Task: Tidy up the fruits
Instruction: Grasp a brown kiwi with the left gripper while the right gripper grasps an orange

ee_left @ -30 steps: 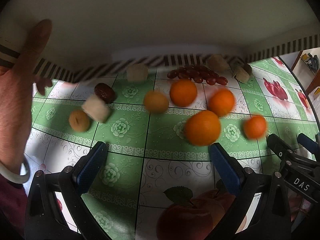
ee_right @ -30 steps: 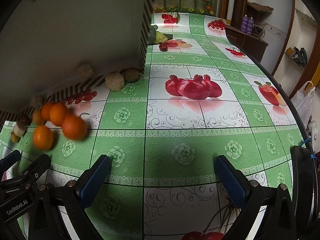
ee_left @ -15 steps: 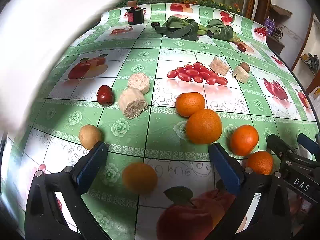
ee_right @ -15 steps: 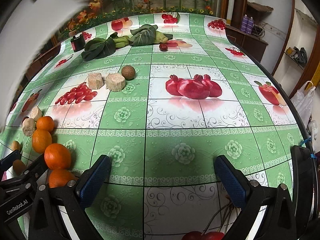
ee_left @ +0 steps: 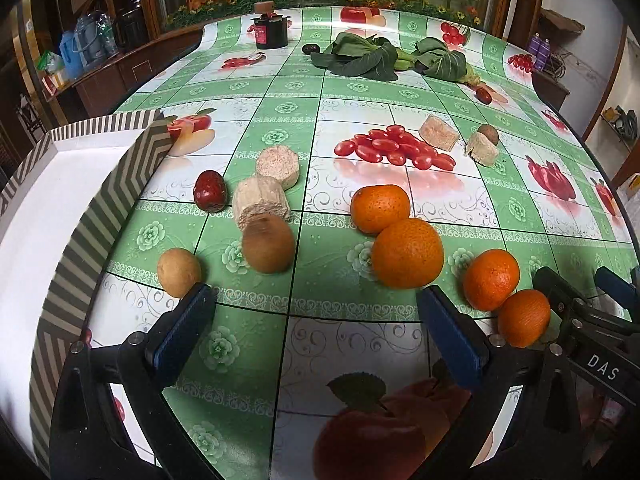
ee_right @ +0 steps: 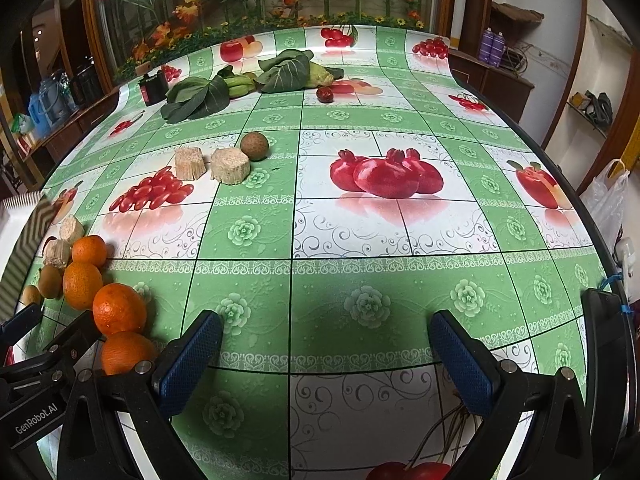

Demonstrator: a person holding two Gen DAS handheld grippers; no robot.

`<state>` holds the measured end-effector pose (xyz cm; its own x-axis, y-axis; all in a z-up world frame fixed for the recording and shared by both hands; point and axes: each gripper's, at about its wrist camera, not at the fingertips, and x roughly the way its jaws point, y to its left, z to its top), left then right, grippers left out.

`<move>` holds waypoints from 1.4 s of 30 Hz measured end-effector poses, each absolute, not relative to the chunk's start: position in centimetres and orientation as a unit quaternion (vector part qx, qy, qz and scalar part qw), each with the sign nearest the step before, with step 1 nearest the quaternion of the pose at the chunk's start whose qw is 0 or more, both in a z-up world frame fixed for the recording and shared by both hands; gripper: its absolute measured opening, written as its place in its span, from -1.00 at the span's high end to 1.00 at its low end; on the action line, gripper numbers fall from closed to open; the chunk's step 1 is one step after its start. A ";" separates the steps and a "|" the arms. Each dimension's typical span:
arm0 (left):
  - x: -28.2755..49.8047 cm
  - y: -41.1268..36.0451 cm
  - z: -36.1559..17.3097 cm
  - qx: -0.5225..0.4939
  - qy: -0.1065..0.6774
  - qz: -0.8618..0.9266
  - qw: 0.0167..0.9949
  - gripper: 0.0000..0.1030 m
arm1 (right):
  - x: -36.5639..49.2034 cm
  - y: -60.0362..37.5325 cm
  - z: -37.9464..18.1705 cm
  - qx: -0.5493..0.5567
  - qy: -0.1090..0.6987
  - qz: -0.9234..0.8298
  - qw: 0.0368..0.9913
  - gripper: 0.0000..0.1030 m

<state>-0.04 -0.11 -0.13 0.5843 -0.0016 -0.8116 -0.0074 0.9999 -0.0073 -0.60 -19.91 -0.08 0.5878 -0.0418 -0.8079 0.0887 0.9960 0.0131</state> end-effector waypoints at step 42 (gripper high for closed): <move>-3.7 2.2 2.5 0.026 0.451 -0.031 0.892 -0.82 | -5.5 -17.1 3.5 0.057 0.412 0.133 0.900 -0.22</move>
<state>-3.69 2.20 2.46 0.5914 -0.0314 -0.8057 0.0778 0.9968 0.0182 -5.53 -17.11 3.53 0.6252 0.2867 -0.7259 -0.1920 0.9580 0.2130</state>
